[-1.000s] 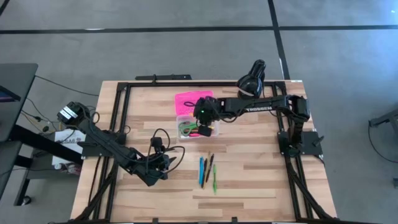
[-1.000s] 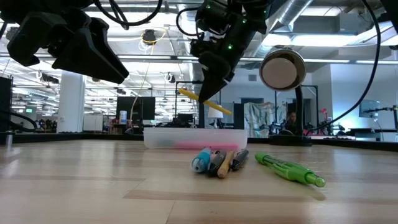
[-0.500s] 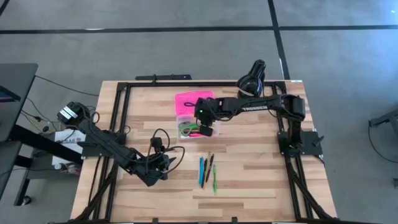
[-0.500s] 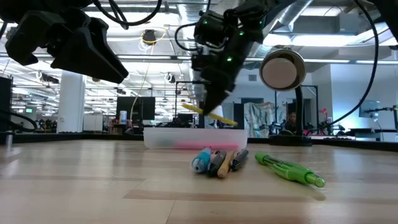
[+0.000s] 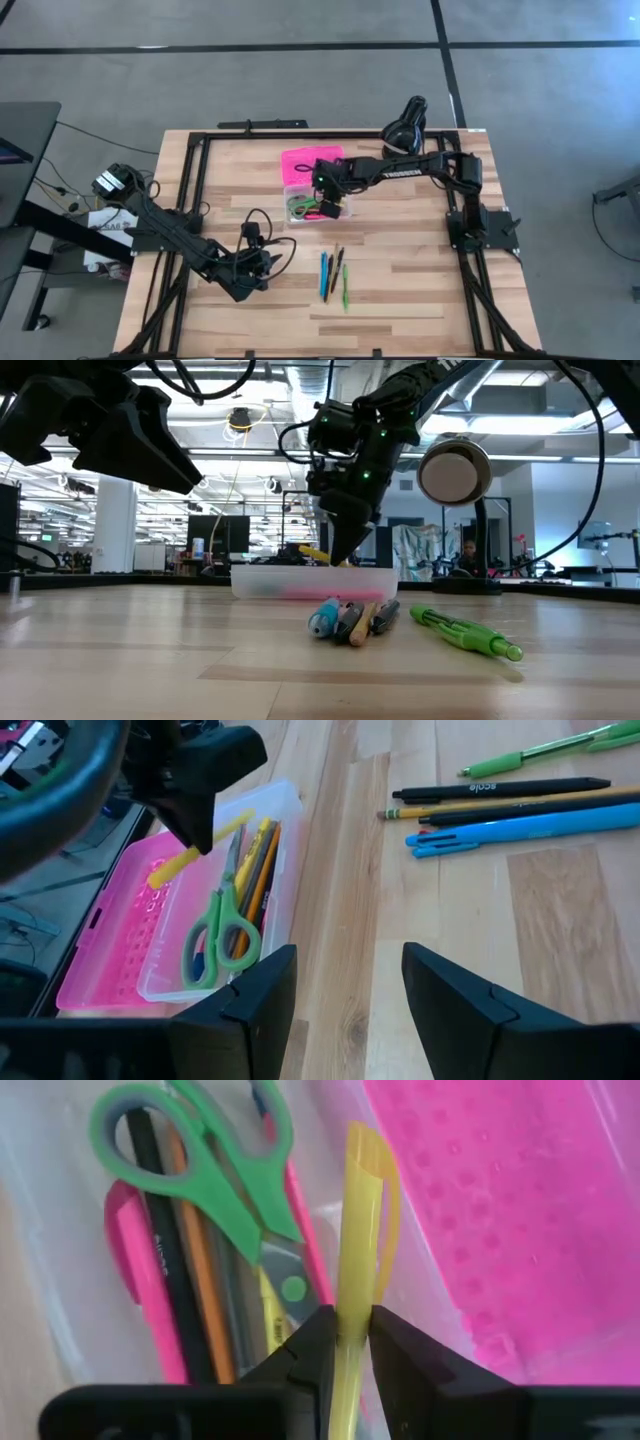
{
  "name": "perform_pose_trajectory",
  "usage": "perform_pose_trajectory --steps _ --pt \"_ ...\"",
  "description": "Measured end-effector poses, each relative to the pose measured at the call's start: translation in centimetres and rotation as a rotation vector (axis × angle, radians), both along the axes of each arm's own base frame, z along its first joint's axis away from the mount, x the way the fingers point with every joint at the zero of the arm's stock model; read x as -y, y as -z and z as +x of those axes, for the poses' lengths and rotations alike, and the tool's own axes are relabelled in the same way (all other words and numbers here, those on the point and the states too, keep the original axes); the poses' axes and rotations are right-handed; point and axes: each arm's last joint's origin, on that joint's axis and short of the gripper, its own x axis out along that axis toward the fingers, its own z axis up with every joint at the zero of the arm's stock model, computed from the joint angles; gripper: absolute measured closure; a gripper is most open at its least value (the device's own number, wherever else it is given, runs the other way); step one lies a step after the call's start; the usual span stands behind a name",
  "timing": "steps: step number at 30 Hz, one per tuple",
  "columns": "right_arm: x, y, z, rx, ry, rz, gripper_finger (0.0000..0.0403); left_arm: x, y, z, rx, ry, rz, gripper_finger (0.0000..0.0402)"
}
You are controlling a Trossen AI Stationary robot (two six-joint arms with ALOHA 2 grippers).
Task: Pick & place school supplies into a supply box
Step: Put the yellow pen into the supply box, then put the blue pen into the supply box
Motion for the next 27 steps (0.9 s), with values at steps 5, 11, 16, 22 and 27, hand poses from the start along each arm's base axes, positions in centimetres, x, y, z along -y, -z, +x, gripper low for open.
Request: perform_pose_trajectory --steps 5,11,16,22,27 --pt "0.0 0.0 0.0 0.004 -0.003 0.0 0.0301 0.0 0.0 0.0 0.0 0.0 0.001 0.0223" --pt "-0.9 -0.9 -0.4 -0.014 -0.018 -0.002 0.0242 0.0 0.0 0.0 -0.006 0.009 -0.01 0.0223" --pt "-4.0 -3.4 -1.0 0.013 -0.093 -0.011 0.0219 0.3 -0.2 0.4 -0.01 0.076 -0.033 0.0223" --pt "-8.8 -6.0 -2.7 -0.013 -0.145 -0.061 0.0219 0.6 -1.2 2.0 0.032 0.273 -0.092 0.0223" --pt "-12.9 -6.6 -4.4 -0.069 -0.15 -0.093 0.0229 0.1 -2.0 3.3 0.071 0.422 -0.108 0.0223"
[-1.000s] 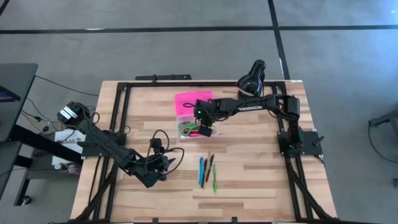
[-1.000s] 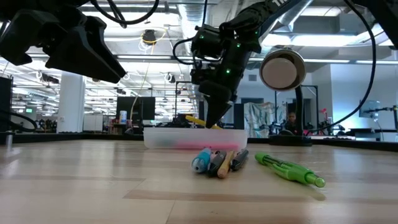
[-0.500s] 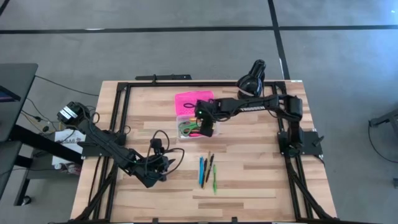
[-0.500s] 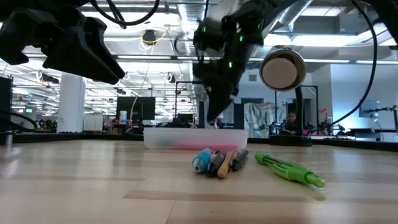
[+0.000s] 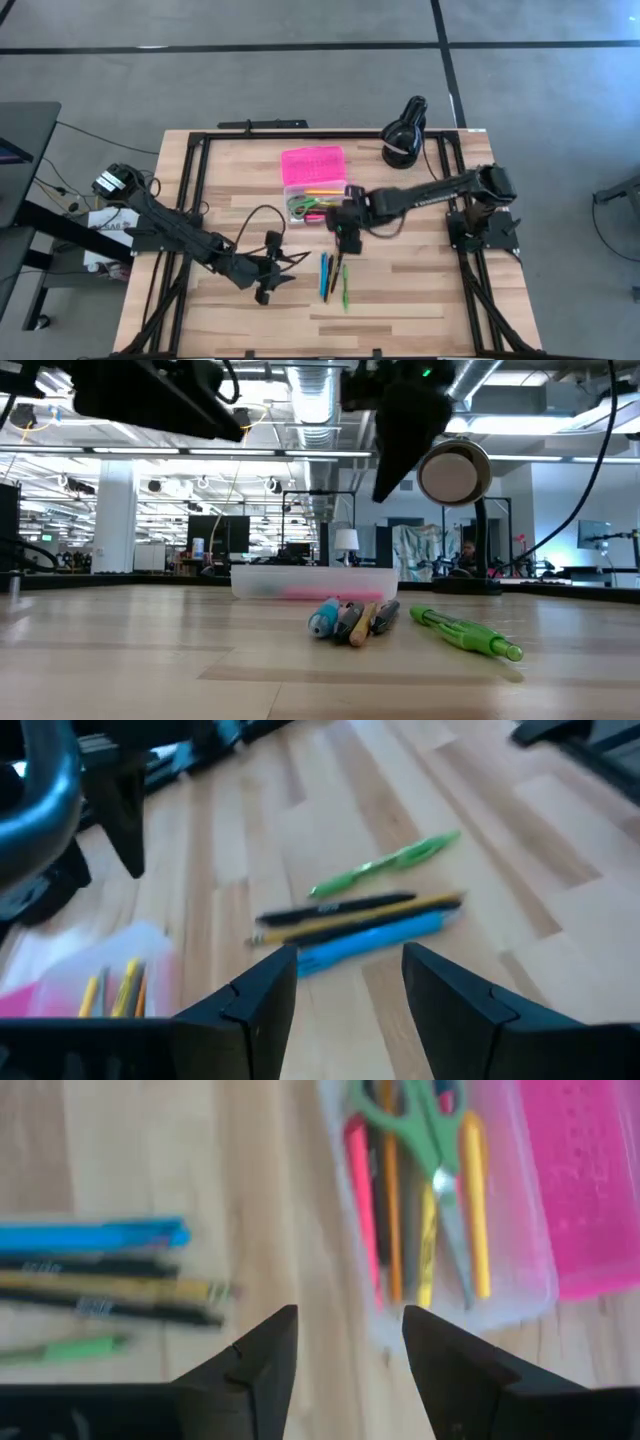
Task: Pick & place school supplies into a supply box
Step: Put the blue pen into the supply box
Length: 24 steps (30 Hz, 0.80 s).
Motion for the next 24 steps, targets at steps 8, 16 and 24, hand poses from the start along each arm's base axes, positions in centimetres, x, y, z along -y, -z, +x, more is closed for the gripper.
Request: perform_pose_trajectory --steps 8,16,24 --pt "-6.2 0.2 -2.6 -0.029 0.036 -0.099 0.0242 -1.5 1.3 2.4 0.002 0.121 -0.006 0.0223" --pt "-12.9 -0.1 -5.8 0.11 -0.004 -0.204 0.0248 -2.1 4.5 5.0 0.035 0.13 -0.012 0.0223" --pt "-18.2 -0.2 -9.9 0.337 0.011 -0.277 0.0251 -2.0 6.1 7.5 0.04 0.117 -0.095 0.0223"
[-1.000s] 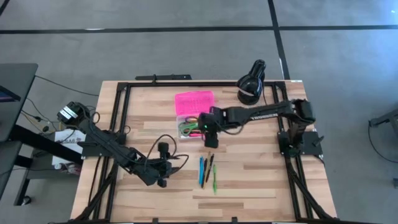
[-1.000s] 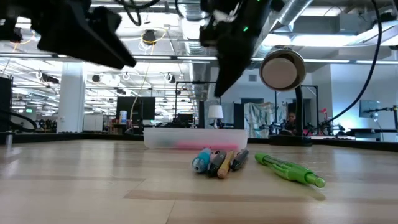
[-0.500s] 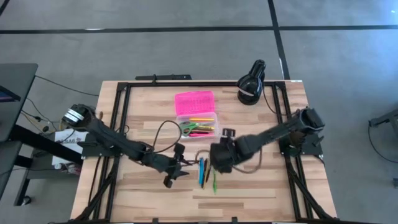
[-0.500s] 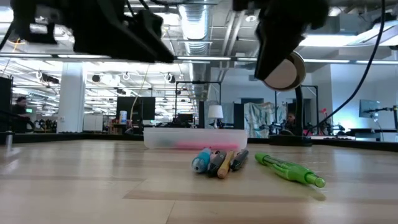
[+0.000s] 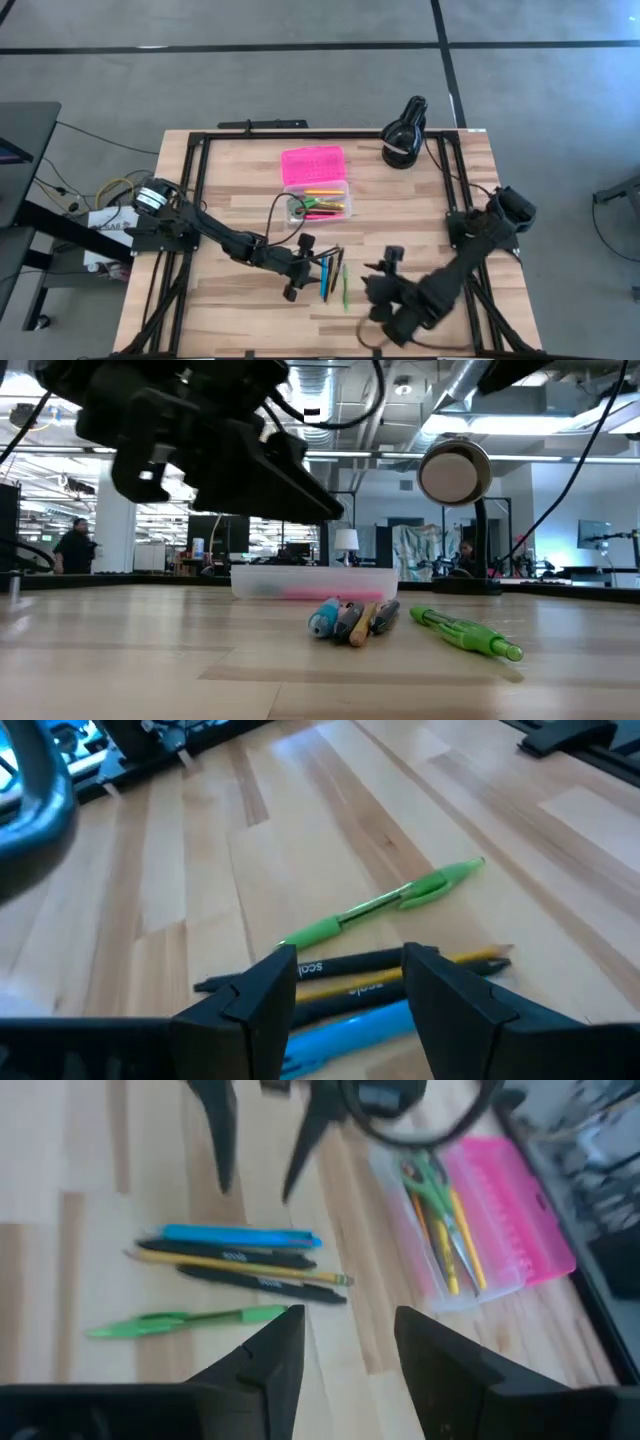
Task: Pick & place school supplies into a supply box
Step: Put the blue pen into the supply box
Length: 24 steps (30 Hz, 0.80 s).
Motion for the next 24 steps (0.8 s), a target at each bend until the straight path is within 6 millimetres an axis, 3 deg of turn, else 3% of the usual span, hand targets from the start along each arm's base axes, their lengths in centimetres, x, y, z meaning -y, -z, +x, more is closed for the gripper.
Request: perform_pose_trajectory --steps 5,11,24 --pt "-1.5 1.8 -2.8 0.093 0.021 -0.008 0.0251 0.5 0.2 1.4 -0.013 -0.001 -0.01 0.0223" --pt "-1.8 4.1 -5.3 0.158 0.072 0.024 0.0259 0.9 0.3 2.3 -0.063 -0.015 -0.052 0.0223" --pt "-1.4 6.4 -6.6 0.22 0.075 0.014 0.0265 0.8 1.0 2.0 -0.136 -0.053 -0.1 0.0223"
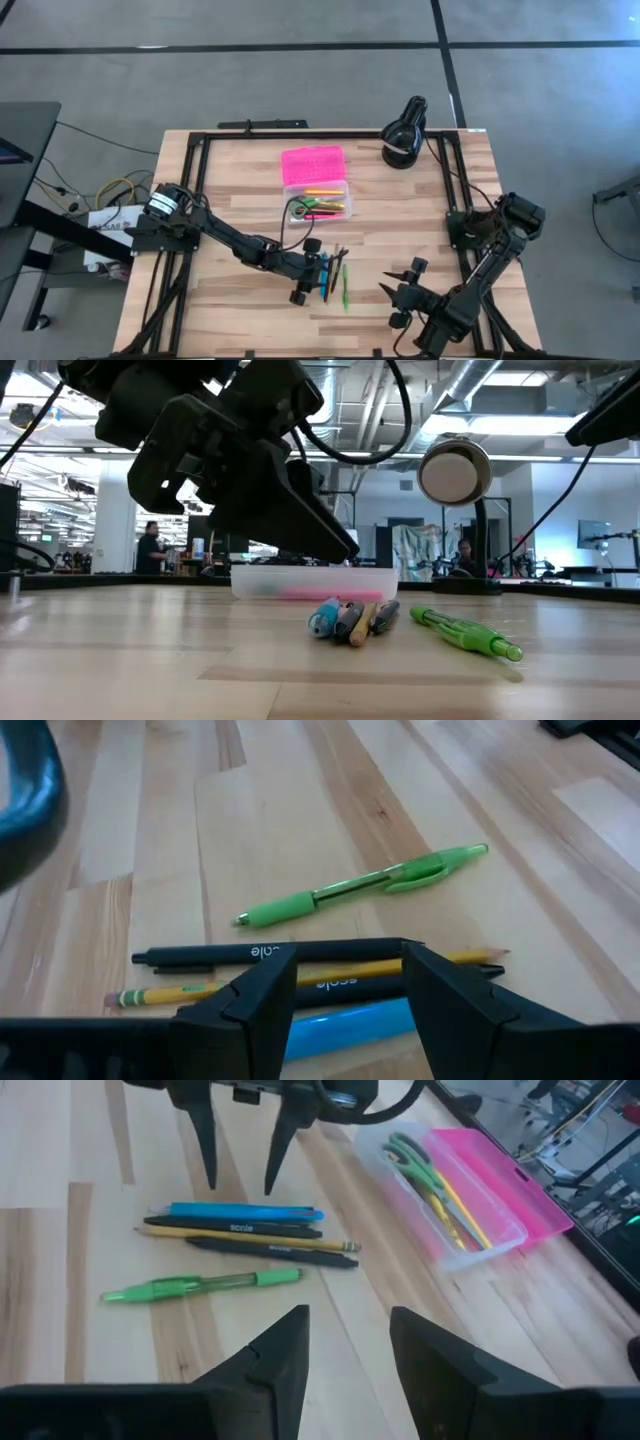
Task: Pick & place school supplies into a supply box
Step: Put the blue pen into the supply box
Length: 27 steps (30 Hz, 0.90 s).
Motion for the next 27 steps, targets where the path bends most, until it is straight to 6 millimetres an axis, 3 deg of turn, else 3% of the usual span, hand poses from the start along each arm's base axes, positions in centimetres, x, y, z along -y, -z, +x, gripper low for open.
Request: perform_pose_trajectory --steps 10,17,27 --pt "0.0 0.0 0.0 0.002 0.001 0.004 0.0268 0.0 0.0 0.0 0.002 0.001 0.003 0.0223" --pt "0.0 0.0 0.1 0.0 0.001 0.007 0.0269 0.0 1.9 0.3 -0.008 -0.002 0.028 0.0223" --pt "-0.1 0.0 0.0 -0.001 -0.001 0.006 0.0269 0.1 2.5 0.3 -0.038 -0.008 -0.002 0.0223"
